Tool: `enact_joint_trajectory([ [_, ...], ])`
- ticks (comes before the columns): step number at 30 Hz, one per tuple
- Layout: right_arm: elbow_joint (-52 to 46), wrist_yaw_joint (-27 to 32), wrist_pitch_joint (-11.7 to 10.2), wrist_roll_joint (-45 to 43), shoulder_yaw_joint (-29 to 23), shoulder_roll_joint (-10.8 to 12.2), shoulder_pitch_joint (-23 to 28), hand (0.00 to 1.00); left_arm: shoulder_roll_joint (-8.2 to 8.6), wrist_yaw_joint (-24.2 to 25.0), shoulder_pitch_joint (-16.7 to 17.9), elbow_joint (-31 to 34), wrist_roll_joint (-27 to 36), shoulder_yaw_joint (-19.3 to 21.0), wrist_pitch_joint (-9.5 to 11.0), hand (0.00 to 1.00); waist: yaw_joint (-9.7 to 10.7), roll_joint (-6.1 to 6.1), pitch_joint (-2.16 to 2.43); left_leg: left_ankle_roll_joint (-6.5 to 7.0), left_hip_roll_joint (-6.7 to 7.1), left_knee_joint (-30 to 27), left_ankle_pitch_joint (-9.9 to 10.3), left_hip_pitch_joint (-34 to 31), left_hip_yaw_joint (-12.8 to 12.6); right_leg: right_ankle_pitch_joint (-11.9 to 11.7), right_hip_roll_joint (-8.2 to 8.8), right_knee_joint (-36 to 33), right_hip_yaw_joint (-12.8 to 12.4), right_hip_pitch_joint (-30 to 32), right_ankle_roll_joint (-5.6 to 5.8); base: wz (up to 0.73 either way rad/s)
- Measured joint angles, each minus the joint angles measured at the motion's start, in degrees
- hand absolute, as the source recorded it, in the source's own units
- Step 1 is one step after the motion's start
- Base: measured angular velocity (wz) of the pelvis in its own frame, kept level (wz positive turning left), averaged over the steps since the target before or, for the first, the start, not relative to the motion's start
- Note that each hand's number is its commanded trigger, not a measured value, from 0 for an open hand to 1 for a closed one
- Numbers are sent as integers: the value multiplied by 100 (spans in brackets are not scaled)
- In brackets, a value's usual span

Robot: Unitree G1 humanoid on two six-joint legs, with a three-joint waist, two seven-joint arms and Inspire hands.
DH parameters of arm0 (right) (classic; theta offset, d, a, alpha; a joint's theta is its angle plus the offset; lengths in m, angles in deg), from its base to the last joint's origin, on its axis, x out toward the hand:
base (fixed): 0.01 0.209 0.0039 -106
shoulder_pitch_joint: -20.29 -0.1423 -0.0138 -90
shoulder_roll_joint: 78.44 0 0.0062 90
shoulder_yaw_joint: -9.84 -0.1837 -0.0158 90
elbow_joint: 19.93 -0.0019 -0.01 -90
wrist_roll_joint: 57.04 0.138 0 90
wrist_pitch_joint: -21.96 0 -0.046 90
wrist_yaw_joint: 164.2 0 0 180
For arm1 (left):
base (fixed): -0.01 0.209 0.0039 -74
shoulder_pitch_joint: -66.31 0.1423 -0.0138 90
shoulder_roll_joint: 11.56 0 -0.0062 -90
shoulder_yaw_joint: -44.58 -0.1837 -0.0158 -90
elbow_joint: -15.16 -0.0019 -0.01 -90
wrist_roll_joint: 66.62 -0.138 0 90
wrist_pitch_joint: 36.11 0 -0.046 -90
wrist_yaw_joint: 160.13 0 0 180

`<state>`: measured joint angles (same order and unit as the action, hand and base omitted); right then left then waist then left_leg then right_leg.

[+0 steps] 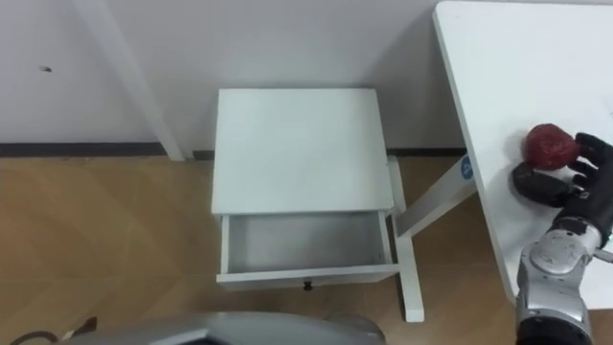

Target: Put apple and close drawer

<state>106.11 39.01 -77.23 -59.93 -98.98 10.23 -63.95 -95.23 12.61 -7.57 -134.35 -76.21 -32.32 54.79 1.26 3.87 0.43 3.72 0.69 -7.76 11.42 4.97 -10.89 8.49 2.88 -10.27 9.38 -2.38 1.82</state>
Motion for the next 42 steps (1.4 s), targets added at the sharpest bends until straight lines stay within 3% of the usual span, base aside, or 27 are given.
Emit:
enact_joint_trajectory([
  [12, -65, -137, 29, -65, 309, -10, -42, 100, -7, 3, 78, -18, 2, -38, 0, 0, -28, 84, -32, -14, -3, 24, 10, 41, 9, -3, -14, 52, 5, -59, -3, 0],
  [20, -381, -386, -17, -918, 649, 29, -185, 100, -17, 5, 42, -103, -2, -266, 0, 0, -50, 53, -39, -16, -4, 20, 11, 38, 21, -4, -16, 69, 23, -52, -3, 0],
  [23, -716, -594, 35, -1264, 710, 163, -179, 100, -1, 6, -90, -247, -6, -264, -2, 0, -125, 15, -50, -16, -3, 20, 12, 37, 17, -4, -16, 64, 14, -44, -3, 0],
  [26, -1134, -845, 117, -1563, 1065, 193, -173, 100, 1, 3, -122, -247, -3, -361, -2, 0, -187, -18, -26, -16, -3, 8, 12, -41, 15, -4, -14, 50, 16, 39, -3, 0],
  [28, -1515, -1032, 145, -1669, 1415, 228, -158, 100, 3, 2, -134, -242, -7, -512, -4, 0, -276, -60, -46, -17, -4, 2, 11, -54, 14, -8, -14, 66, 23, 35, -8, 0],
  [31, -1825, -1295, 185, -1840, 1823, 283, -68, 100, 10, 3, -183, -240, -61, -584, -3, 0, -364, -92, -37, -19, -5, 4, 9, -90, 71, -7, -12, 71, 49, 38, -7, 10],
  [36, -2119, -1573, 178, -2123, 2273, 388, -62, 100, 6, 3, -187, -241, -353, -668, -9, 0, -534, -51, -19, -21, 6, -7, 7, -130, 183, -7, -9, 165, 75, 0, -7, 12],
  [42, -2115, -2019, 197, -2207, 2777, 397, -46, 100, 21, 5, -200, -242, -390, -894, -67, 0, -635, -68, -52, -22, 15, -11, 7, -160, 300, -7, 2, 232, 141, -60, -7, 11],
])
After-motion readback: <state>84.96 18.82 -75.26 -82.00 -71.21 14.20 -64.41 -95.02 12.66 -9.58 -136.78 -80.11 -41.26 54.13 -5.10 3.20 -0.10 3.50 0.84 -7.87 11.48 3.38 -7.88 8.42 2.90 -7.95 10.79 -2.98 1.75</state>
